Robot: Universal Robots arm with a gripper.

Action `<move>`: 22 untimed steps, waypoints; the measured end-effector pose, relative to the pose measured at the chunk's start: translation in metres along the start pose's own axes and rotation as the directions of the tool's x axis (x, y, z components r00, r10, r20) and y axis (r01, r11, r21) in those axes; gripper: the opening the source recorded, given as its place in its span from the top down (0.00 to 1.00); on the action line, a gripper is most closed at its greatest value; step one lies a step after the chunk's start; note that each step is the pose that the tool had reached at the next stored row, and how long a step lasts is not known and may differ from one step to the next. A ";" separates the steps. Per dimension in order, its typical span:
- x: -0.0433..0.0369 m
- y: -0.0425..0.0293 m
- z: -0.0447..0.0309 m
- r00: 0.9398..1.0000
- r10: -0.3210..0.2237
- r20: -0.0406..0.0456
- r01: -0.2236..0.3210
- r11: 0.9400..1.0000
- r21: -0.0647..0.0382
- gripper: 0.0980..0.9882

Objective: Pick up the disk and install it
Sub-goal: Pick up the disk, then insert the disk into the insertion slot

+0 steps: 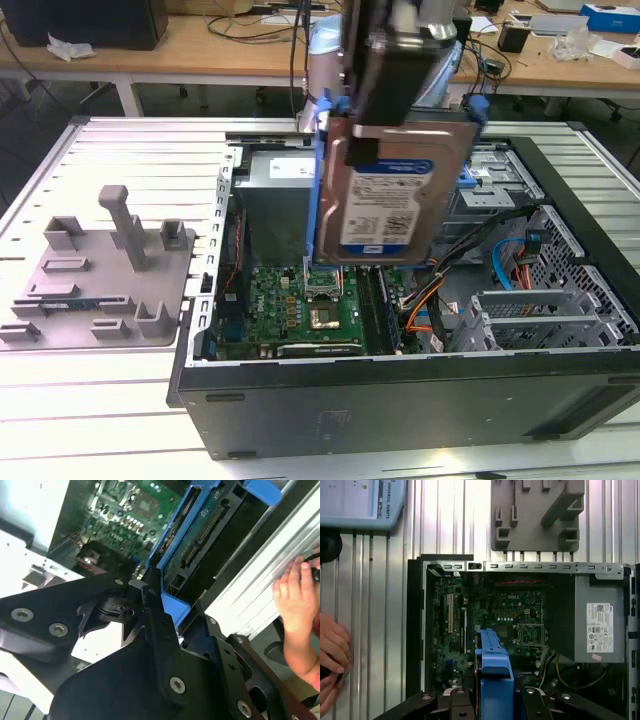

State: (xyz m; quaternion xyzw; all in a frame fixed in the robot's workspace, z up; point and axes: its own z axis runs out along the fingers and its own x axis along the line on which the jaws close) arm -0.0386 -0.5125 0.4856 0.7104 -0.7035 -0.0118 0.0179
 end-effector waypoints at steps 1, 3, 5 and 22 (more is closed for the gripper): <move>0.0022 -0.0048 -0.0002 1.000 0.000 0.000 0.000 1.000 0.000 0.70; 0.0063 -0.0138 -0.0005 1.000 0.000 0.000 0.000 1.000 0.000 0.70; 0.0105 -0.0233 -0.0009 1.000 0.000 0.000 0.000 1.000 0.000 0.70; 0.0154 -0.0359 -0.0012 1.000 0.000 0.000 0.000 1.000 0.000 0.70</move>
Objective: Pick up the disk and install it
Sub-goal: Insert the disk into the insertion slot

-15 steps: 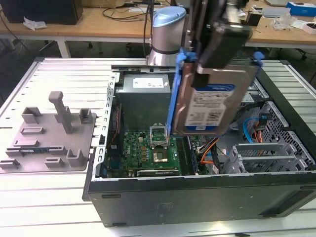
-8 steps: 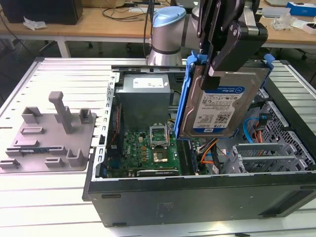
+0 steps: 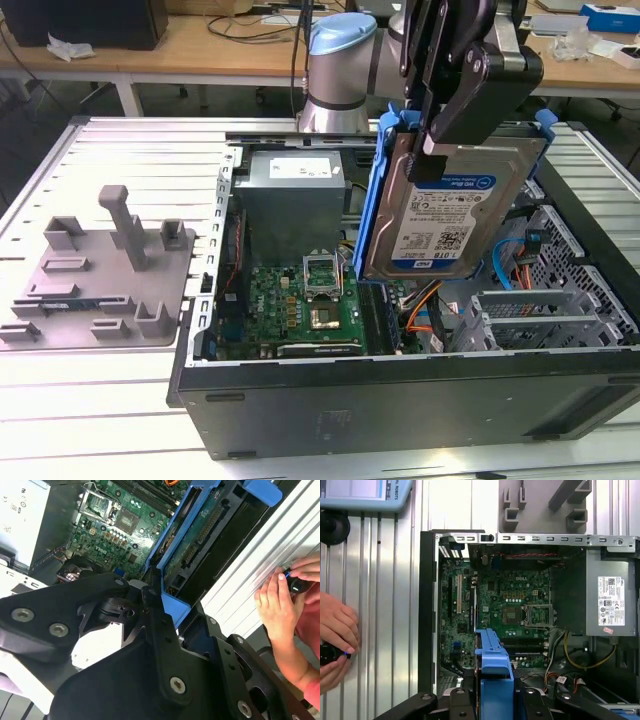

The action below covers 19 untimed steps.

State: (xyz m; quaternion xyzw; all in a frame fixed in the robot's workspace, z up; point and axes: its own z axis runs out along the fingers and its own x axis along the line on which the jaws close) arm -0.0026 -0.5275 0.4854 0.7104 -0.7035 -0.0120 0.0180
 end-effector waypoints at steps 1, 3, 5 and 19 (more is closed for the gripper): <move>0.0000 0.0000 0.0000 1.000 0.000 0.000 0.000 1.000 0.000 0.70; 0.0000 -0.0001 0.0000 1.000 0.000 0.000 0.000 1.000 0.000 0.70; 0.0000 -0.0002 0.0000 1.000 0.000 0.000 0.000 1.000 0.000 0.70; -0.0002 0.0036 0.0009 1.000 -0.001 0.031 0.001 1.000 0.012 0.70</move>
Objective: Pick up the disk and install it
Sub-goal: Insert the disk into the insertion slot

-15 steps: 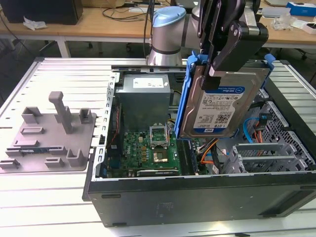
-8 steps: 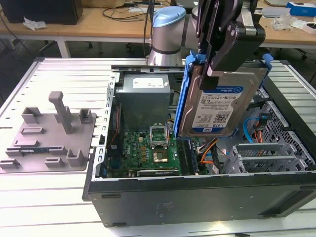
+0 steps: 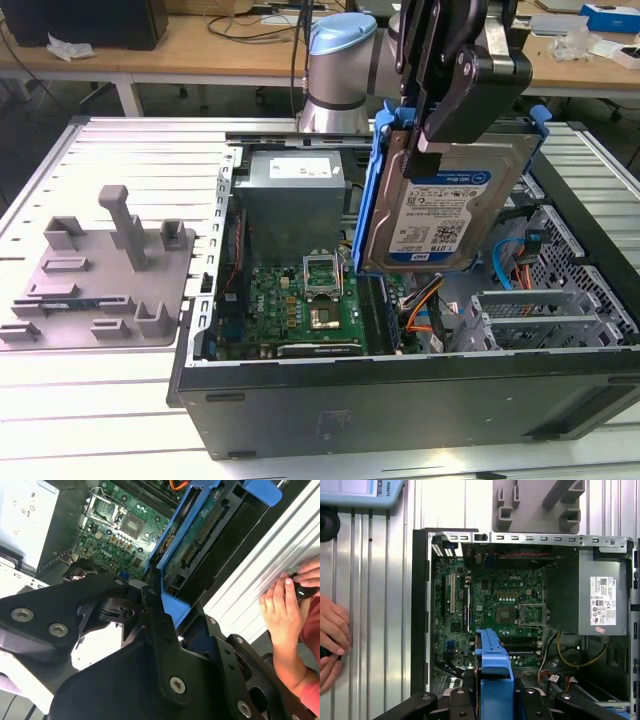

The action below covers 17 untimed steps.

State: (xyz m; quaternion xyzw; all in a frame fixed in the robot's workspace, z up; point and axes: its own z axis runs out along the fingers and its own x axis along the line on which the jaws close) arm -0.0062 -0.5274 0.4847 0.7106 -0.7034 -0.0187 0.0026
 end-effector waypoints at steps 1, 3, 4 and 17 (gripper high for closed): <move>0.0001 -0.0003 0.0001 1.000 0.001 0.000 -0.001 1.000 0.000 0.70; 0.0004 -0.0019 0.0004 1.000 0.004 0.000 -0.004 1.000 0.000 0.70; 0.0007 -0.0035 0.0008 1.000 0.005 0.001 -0.005 1.000 0.000 0.70; 0.0044 -0.0291 0.0014 1.000 0.014 0.011 -0.014 1.000 0.000 0.70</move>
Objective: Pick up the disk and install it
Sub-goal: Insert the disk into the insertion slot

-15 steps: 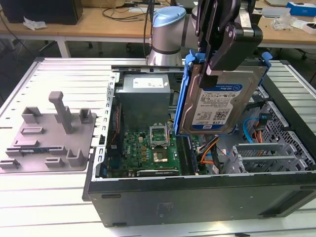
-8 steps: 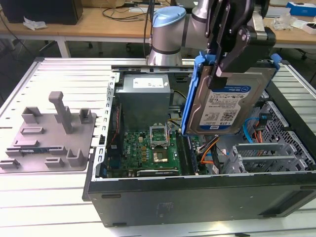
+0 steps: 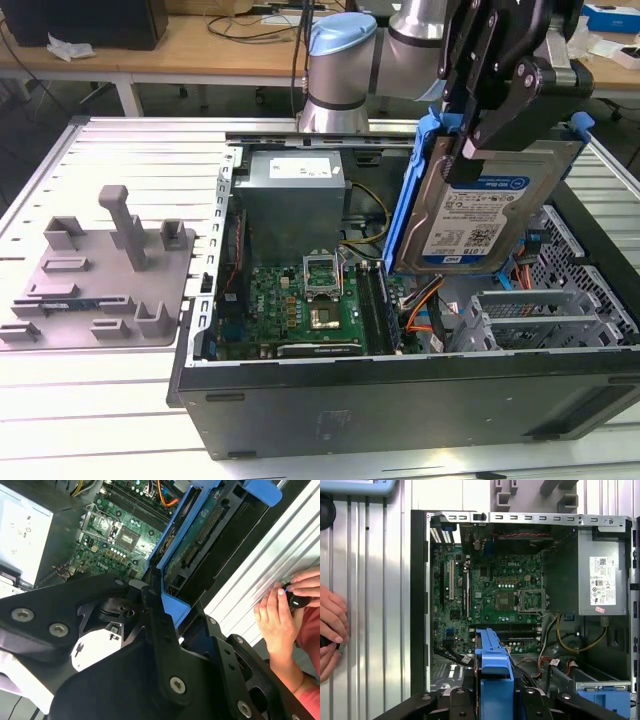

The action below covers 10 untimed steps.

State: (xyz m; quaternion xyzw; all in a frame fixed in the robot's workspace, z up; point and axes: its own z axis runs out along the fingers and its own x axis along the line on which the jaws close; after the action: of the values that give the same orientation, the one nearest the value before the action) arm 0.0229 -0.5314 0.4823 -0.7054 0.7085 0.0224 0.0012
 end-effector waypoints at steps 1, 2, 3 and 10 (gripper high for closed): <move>0.0000 0.0000 0.0000 1.000 0.000 0.000 0.000 1.000 0.000 0.70; 0.0000 0.0000 0.0000 1.000 0.000 0.000 0.000 1.000 0.000 0.70; 0.0000 0.0000 0.0000 1.000 0.000 0.000 0.000 1.000 0.000 0.70; 0.0014 -0.0200 -0.0005 1.000 0.000 0.000 0.000 1.000 0.000 0.70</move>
State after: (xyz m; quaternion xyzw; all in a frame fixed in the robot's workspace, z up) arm 0.0429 -0.5329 0.4822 -0.7053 0.7086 0.0225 0.0012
